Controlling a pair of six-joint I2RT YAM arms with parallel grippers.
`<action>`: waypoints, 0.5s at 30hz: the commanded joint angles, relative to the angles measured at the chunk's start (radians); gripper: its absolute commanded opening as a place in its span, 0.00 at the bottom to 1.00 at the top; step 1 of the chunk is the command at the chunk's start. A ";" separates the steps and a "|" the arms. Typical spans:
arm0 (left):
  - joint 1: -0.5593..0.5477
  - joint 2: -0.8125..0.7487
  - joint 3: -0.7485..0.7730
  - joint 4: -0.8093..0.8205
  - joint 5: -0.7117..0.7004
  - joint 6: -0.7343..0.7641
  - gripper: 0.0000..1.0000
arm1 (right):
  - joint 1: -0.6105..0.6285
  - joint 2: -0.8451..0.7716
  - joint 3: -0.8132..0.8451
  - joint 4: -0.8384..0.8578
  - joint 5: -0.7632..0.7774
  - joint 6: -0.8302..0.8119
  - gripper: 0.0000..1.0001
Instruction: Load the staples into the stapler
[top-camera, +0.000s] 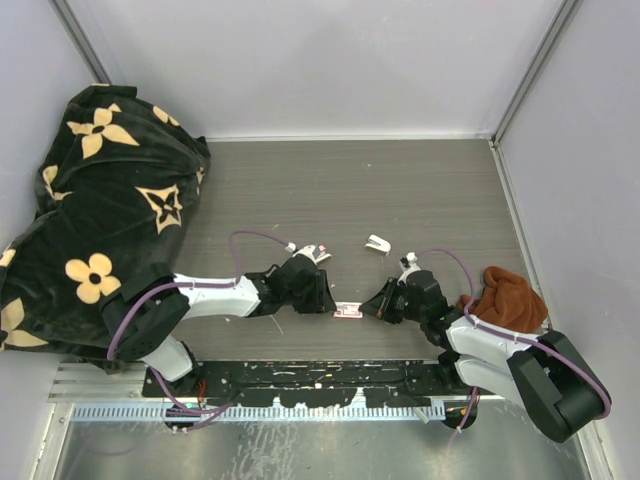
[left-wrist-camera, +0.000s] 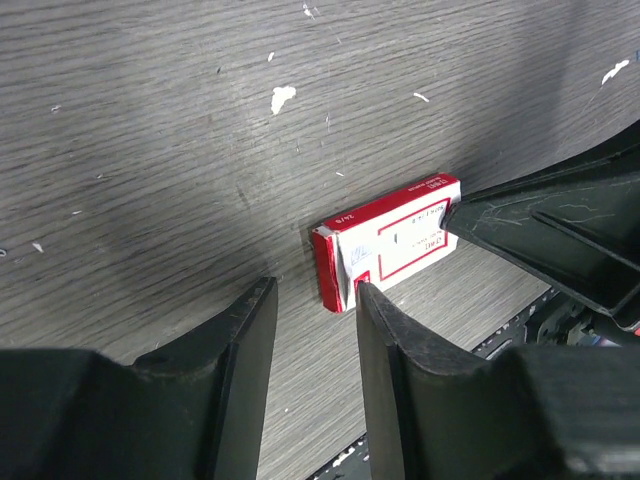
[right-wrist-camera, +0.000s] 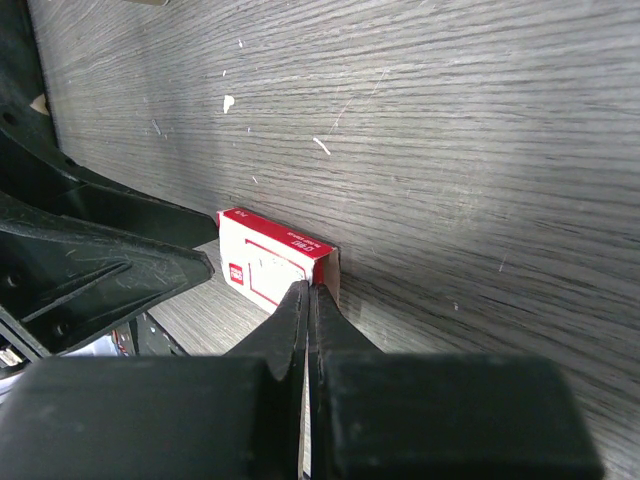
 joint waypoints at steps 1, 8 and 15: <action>0.004 0.025 0.019 -0.001 -0.019 0.019 0.39 | 0.004 0.001 -0.004 0.026 0.018 -0.004 0.01; 0.003 0.052 0.036 -0.020 -0.025 0.032 0.33 | 0.005 0.004 -0.004 0.028 0.021 -0.006 0.01; 0.002 0.071 0.056 -0.064 -0.028 0.047 0.23 | 0.004 0.004 -0.006 0.028 0.025 -0.005 0.01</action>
